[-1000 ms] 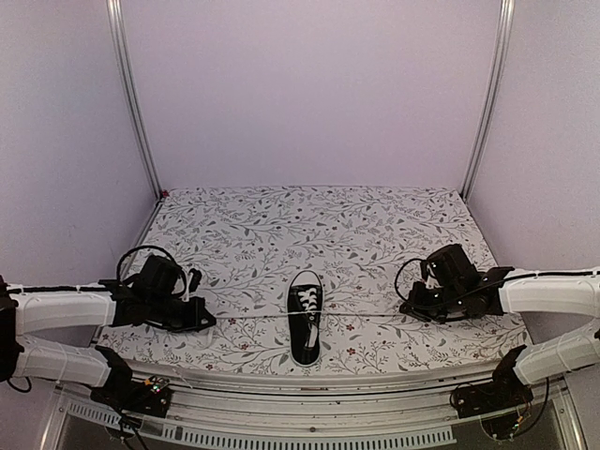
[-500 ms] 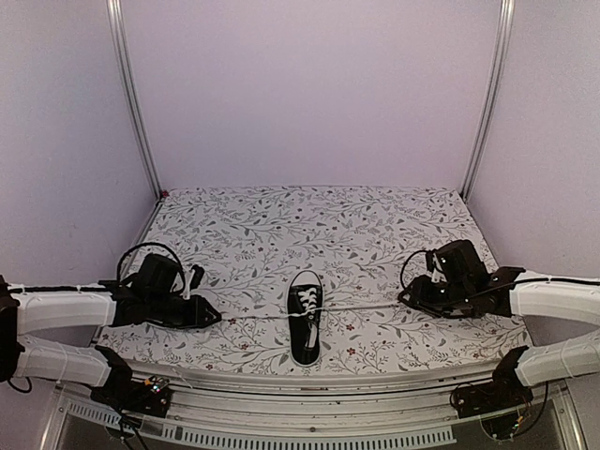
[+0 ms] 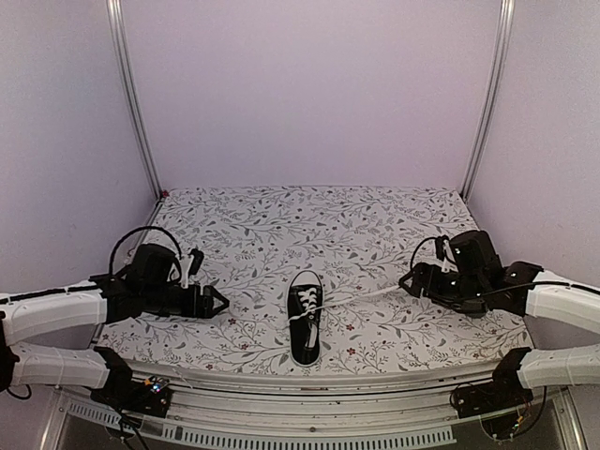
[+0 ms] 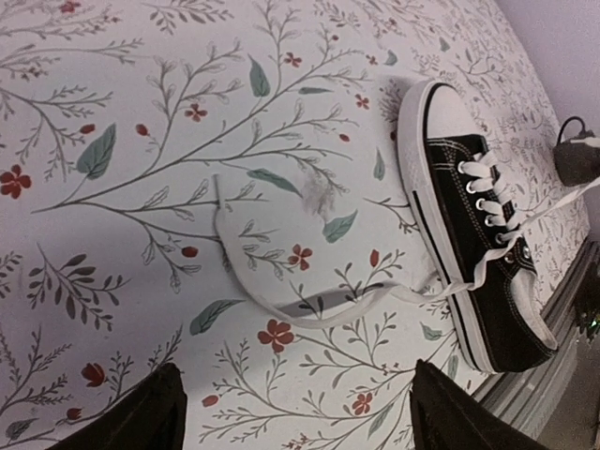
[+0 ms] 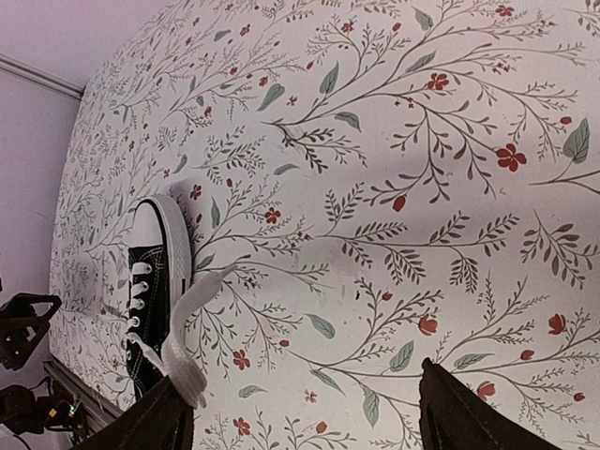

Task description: Tie the shoes

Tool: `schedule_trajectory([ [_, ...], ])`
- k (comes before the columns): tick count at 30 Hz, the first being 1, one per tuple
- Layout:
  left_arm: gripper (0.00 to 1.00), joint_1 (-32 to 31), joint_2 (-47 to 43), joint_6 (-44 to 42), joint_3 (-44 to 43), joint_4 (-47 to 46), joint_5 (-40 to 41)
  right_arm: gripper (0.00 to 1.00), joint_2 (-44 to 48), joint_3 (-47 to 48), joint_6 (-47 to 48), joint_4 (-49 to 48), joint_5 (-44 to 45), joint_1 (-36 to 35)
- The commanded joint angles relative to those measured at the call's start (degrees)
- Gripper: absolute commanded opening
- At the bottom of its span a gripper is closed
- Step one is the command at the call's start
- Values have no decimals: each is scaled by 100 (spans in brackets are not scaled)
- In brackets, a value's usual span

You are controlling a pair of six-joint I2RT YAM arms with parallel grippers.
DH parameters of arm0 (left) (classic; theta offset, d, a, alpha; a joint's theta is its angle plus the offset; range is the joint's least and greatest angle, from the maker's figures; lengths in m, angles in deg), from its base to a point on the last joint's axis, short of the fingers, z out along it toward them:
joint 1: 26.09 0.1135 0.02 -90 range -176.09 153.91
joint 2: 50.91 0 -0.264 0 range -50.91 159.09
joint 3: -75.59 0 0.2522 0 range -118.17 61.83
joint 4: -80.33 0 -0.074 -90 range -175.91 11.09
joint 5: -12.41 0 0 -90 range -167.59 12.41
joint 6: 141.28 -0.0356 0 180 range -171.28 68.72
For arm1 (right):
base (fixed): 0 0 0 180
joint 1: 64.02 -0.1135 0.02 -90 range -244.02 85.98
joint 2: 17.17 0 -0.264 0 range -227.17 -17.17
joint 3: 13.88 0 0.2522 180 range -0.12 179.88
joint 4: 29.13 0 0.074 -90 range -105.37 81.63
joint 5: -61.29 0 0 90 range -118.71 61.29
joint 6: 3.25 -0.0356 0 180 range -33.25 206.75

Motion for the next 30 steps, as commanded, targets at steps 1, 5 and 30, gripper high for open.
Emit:
schedule_trajectory([
  [1,80,-510,302,-488,-275,-657,-365,83,201,265,42,175,204,40],
  [5,74,-1090,906,-542,-511,-1286,-606,84,453,213,-52,-293,-463,91],
  [30,53,-2142,3442,-981,-1055,-2478,-374,89,786,145,-558,298,192,322],
])
